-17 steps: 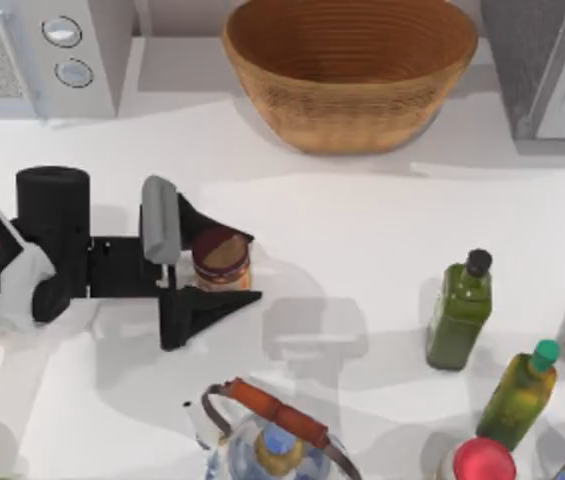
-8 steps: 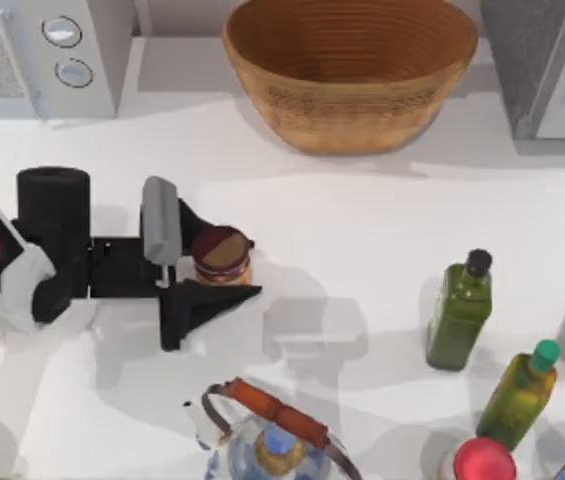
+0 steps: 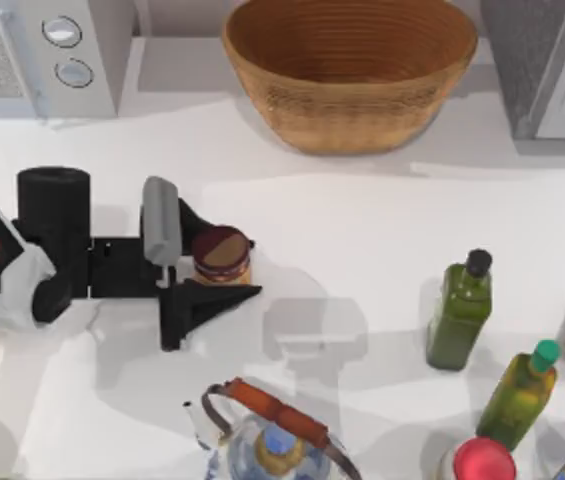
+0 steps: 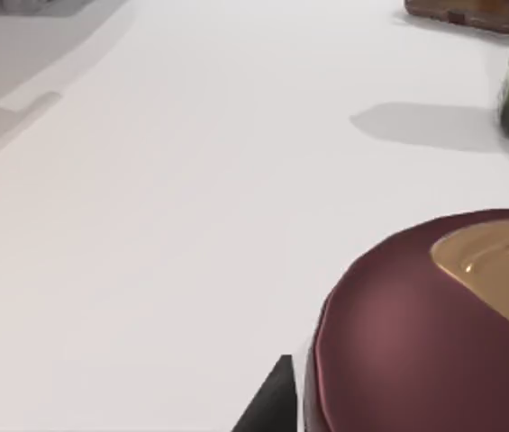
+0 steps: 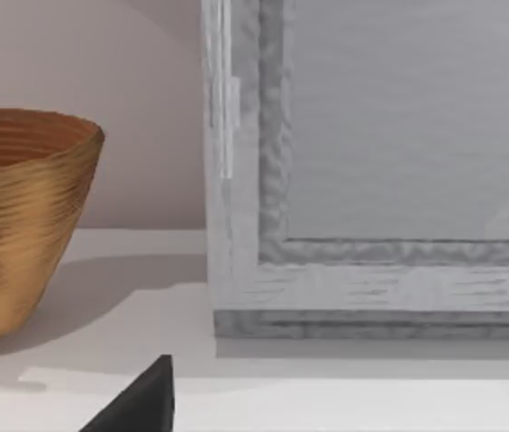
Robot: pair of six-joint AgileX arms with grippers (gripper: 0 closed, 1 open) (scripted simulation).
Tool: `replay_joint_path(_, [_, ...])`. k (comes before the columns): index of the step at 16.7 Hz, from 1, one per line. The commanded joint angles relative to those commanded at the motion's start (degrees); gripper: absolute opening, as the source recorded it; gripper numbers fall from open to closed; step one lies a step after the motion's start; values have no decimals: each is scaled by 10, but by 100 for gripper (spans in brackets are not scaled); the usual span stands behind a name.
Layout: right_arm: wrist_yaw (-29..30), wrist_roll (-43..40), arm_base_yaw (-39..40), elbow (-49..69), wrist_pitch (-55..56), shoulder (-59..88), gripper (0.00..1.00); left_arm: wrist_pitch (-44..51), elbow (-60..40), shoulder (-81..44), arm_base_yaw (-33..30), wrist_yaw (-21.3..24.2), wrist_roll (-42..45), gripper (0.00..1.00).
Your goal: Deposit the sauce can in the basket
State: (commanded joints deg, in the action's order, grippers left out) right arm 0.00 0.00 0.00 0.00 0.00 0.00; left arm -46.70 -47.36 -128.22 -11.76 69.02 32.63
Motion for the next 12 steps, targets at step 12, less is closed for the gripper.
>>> replay_joint_path(12, [0, 0, 0, 0, 0, 0, 100, 410, -31, 127, 57, 46, 278, 0])
